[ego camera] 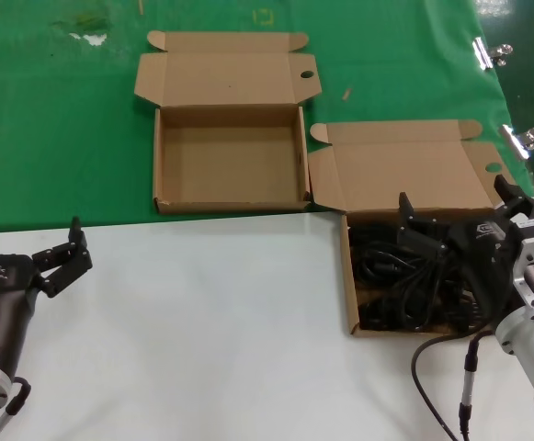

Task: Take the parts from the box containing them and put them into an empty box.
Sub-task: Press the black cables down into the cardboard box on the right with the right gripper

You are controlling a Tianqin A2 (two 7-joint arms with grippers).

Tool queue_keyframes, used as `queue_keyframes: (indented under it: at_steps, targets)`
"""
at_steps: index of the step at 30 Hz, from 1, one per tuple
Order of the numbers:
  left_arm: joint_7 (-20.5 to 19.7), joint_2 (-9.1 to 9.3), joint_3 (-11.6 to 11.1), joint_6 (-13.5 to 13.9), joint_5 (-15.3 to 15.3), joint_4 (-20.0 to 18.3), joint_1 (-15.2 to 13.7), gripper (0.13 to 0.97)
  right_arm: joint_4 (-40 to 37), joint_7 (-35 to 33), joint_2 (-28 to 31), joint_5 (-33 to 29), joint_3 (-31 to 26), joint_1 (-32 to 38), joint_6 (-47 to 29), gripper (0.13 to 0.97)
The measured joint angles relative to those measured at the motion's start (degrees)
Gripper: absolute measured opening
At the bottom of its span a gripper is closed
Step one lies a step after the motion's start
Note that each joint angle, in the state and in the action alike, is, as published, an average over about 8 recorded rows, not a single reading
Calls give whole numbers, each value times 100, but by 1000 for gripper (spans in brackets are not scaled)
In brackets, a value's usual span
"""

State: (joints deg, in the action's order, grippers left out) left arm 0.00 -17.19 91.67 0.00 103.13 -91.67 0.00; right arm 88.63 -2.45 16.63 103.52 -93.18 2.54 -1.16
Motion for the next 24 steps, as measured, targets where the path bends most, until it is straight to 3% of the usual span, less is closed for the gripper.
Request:
queue_keyframes:
  at_steps: [24]
  targets:
    - [0, 0, 0, 0, 0, 0, 0, 966, 0, 0, 0, 0, 0, 0, 0, 966]
